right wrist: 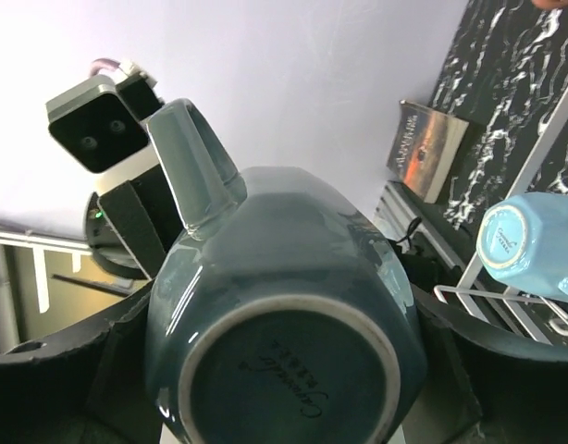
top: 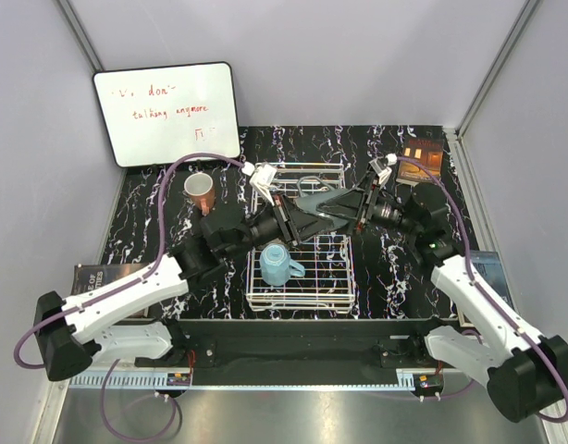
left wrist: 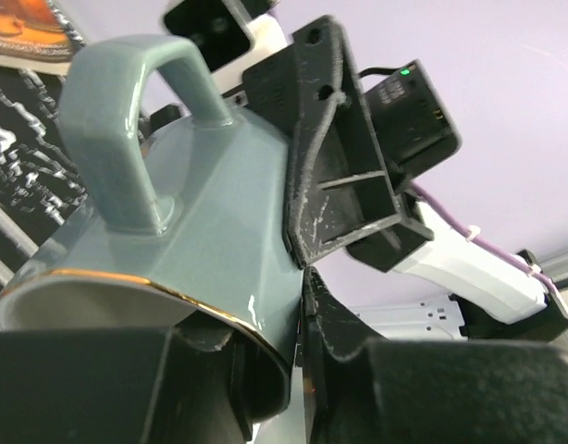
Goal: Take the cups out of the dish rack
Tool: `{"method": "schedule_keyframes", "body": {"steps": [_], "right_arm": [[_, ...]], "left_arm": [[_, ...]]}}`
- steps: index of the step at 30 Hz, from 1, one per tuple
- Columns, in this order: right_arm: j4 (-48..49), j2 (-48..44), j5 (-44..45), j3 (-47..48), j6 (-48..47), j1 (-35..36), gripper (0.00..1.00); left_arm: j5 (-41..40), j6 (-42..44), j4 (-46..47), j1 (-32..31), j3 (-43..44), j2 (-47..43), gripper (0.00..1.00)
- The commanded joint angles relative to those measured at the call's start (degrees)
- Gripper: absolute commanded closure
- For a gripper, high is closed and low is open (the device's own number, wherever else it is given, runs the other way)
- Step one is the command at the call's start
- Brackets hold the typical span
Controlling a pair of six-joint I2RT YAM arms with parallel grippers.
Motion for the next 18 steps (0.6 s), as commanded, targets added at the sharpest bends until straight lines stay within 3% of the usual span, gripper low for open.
{"method": "schedule_keyframes", "body": {"steps": [1,4,9,12,16,18], "right_arm": [[-17.7,-5.6,9.7,8.2,-19.8,0.4,0.00],[-25.0,-6.9,14.5,9.9,-23.7,0.3,0.00],[-28.2,-6.9,16.8,10.4,-25.0,0.3,0.00],[-33.2,-6.7,20.8,12.0,-27.2,0.3,0.00],[-45.2,-4.4,28.6,16.9,-34.9,0.3,0.00],[-50.8,-2.7,33.7,18.8,-36.6,0.3,0.00]], "left_arm": [[-15.7,7.1,-21.0,-0.8,4.9,-6.4,1.00],[-22.0,10.4,-28.7,-0.7,5.9,-9.5,1.00],[-26.1,12.2,-30.8,-0.7,5.8,-12.8,1.00],[-32.9,13.1,-36.5,-0.6,9.0,-13.2,1.00],[-48.6,13.1,-58.5,2.5,18.4,-8.6,1.00],[-50.3,12.9,-64.2,8.1,22.4,-5.1,1.00]]}}
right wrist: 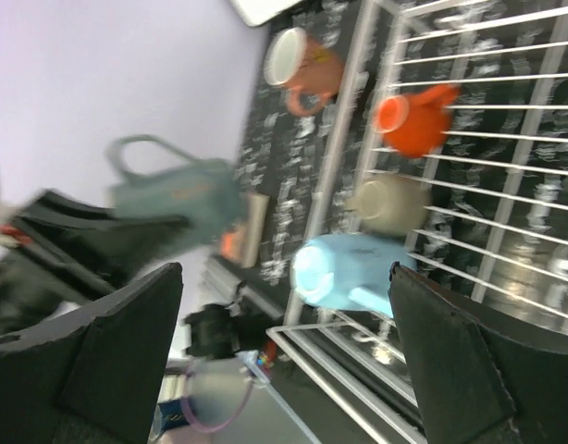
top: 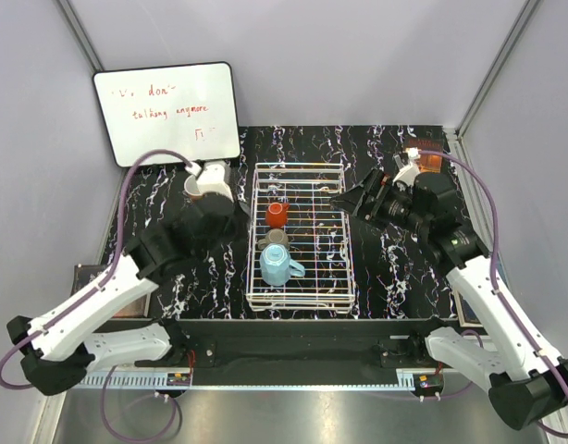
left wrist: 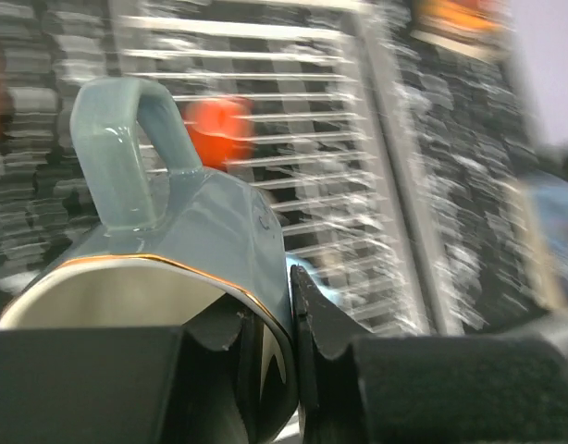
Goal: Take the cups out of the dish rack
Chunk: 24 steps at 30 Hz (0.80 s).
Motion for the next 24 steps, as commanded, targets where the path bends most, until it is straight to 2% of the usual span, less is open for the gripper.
{"method": "schedule_keyframes", "body": {"steps": [1,6,9,13,18,24], "right_arm": [[-13.7,2.4,11.9,5.8,-8.9,-0.2,0.00],[-16.2,5.1,15.0,6.3,-9.4,-0.2,0.00],[-16.2,6.4,15.0,6.6,-9.3,-0.2,0.00],[-16.4,7.3,14.6,7.1,-10.2,-0.2,0.00],[-16.5,8.0,14.0,6.8,-10.3,-0.2,0.00],[-16.5,8.7,14.0,6.3,-11.4,-0.2,0.00]], "left_arm": [[-14.7,2.5,-13.0,9.2,10.9,3.7,1.00],[-8.3,3.5,-14.0,24.5,9.5,9.1,1.00],[-6.4,4.3,-12.3,30.8,7.4,13.6,1.00],[-4.7,4.9,-9.4,36.9,7.2,18.9,1.00],[-3.1,5.7,-7.5,43.6,11.8,26.5,1.00],[2.6,6.4,-3.5,49.5,15.9,34.0,1.00]]}}
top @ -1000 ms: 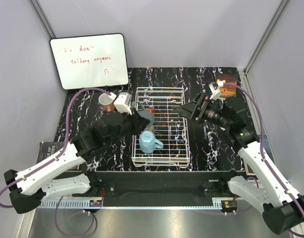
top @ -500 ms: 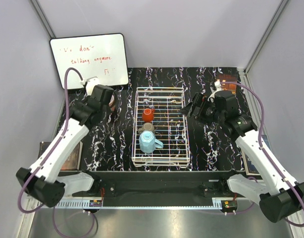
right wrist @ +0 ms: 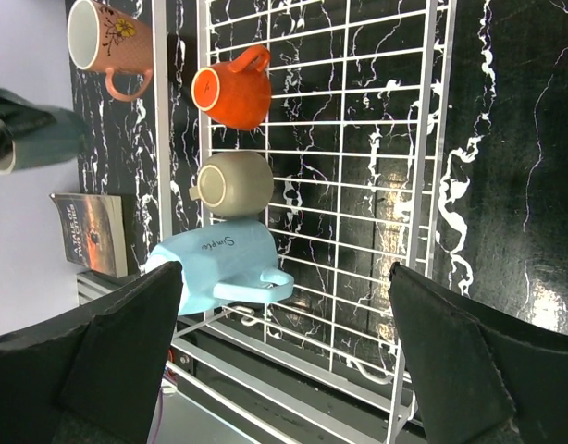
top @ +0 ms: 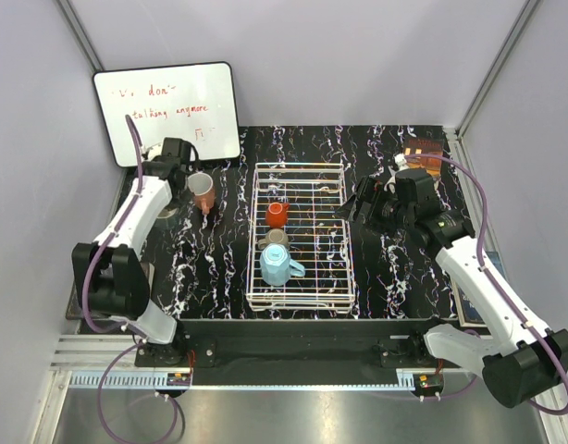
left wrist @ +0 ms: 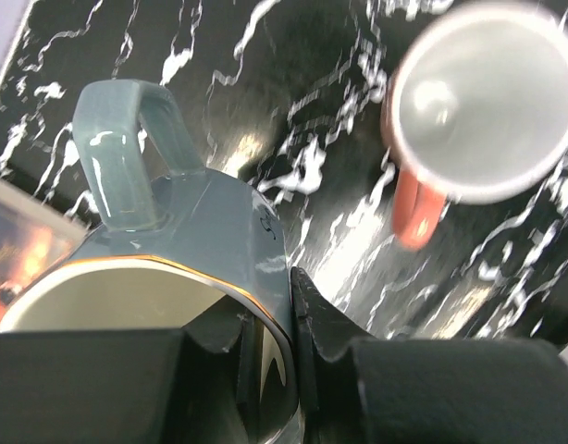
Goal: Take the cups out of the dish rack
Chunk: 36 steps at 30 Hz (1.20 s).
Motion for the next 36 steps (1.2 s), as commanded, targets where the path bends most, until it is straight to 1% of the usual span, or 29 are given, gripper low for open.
{"method": "schedule_keyframes", "body": {"steps": [1,4,11,19,26,30,36], "right_arm": [[0.2,0.4,1.1,1.9,-2.0,-0.1,0.00],[0.2,0.4,1.0,1.5,-2.8,-0.1,0.00],[0.1,1.8,0.5,1.6,-3.4,0.0,0.00],[-0.1,3.1,0.6,2.5,-4.1,0.3,0.00],[-0.3,3.4,1.3,2.3,-4.3,0.3,0.00],[-0.2,3.8,1.5,2.6,-4.1,0.3,0.00],[-0.6,5.3,2.3,4.0,-4.3,0.3,0.00]], "left_arm": [[3.4,2.4,7.6,3.8,6.2,2.9,1.00],[7.1,2.6,9.0,6.6,7.0,6.0,1.00],[11.9,3.2,9.9,10.3,9.3,12.6,1.00],[13.2,4.0,10.7,10.8,12.2,17.5,1.00],[13.8,5.3,10.9,10.9,16.6,21.6,1.00],[14.2,5.5,10.2,11.1,18.4,23.0,1.00],[14.8,4.5,9.4,11.4,18.6,23.7,1.00]]}}
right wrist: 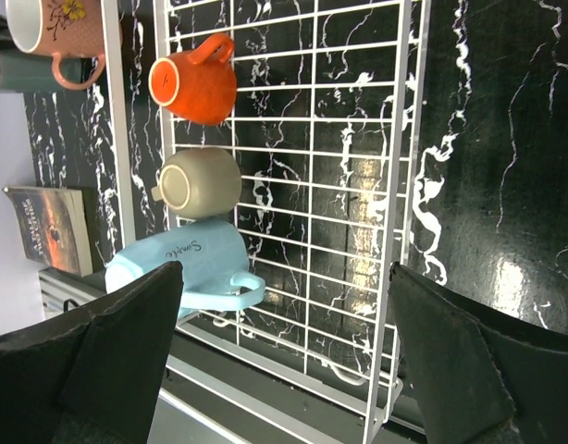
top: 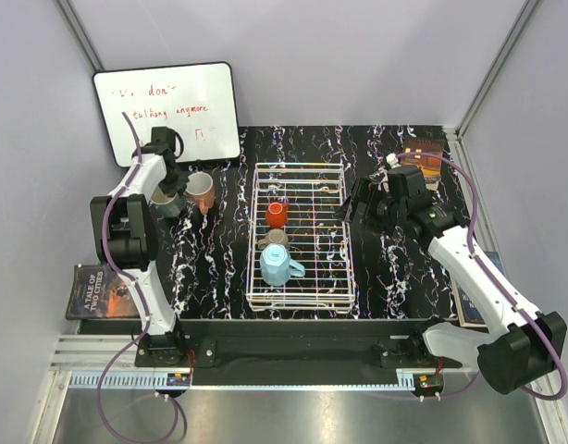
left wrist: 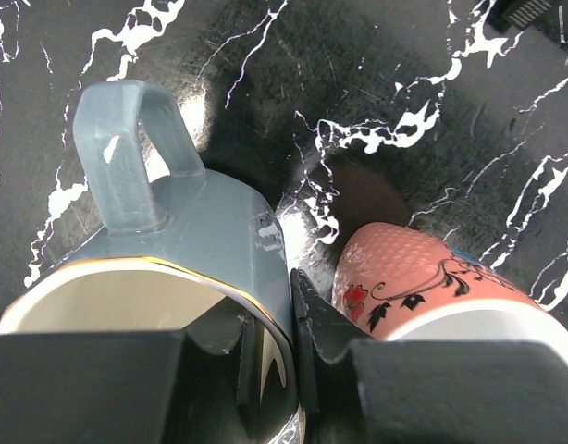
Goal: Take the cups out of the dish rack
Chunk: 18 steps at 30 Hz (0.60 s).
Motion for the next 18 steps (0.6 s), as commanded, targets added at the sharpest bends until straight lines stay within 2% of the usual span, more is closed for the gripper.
{"method": "schedule_keyframes", "body": {"steps": [1,2,3,11,14,18], "right_arm": [[0.4,1.4,1.9,3.7,-1.2,0.3,0.00],[0.4,1.5,1.8,3.8,-1.2,0.3,0.00],[0.5,2.0,1.8,4.1,-1.1,0.2,0.00],[0.7,3.0,2.1,4.8,-1.2,0.3,0.00],[0.7,2.9,2.1,4.6,-1.0,0.3,0.00],[0.6,2.5,1.8,4.4,-0.8,0.3,0.00]], "left_arm": [[0.7,0.2,1.3,0.6,3.7,-0.3,1.00],[0.6,0.0,0.9,0.6,3.7,-0.4,0.97],[0.8,-0.1,0.9,0.6,3.7,-0.6,0.88],[1.4,-0.3,0.4,1.2,4.4,-1.6,0.70],[1.5,-0.4,0.3,1.2,4.6,-2.0,0.55],[1.1,-0.9,-0.1,1.3,5.7,-3.3,0.41]]}}
